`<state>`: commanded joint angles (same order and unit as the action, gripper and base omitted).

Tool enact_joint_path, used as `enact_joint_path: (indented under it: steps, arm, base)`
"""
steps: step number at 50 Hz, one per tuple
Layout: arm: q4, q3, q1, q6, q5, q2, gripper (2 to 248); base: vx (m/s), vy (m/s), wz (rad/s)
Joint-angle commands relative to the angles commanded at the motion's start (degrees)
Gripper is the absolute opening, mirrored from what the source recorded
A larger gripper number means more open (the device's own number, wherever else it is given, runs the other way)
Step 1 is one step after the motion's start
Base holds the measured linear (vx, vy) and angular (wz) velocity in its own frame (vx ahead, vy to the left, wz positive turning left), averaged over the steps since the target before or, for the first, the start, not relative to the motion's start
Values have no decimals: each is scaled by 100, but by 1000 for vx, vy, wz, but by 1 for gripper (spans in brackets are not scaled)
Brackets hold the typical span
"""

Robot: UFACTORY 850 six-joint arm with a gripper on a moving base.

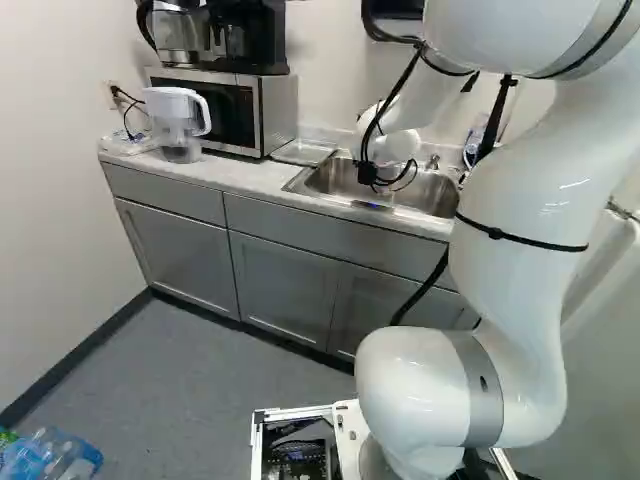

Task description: Rinse the cup and place it in the tray

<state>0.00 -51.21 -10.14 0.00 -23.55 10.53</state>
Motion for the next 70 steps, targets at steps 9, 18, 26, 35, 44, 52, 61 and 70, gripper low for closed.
enact_joint_path:
  steps: [9,18,26,35,44,52,61,70]
  arm:
    - [0,218,-53,0,-182,-197,122]
    - [0,359,-106,0,-186,-327,122]
    - [0,420,-155,0,-186,-384,122]
    - [0,427,-216,0,-186,-390,122]
    - [25,401,-282,0,-112,-366,122]
    - [74,375,-343,0,27,-342,122]
    - [135,344,-413,0,197,-313,122]
    - [196,310,-482,0,335,-282,122]
  base:
    - [0,0,0]
    - [0,0,0]
    - [0,0,0]
    - [0,0,0]
    - [0,0,0]
    - [0,0,0]
    - [0,0,0]
    - [0,0,0]
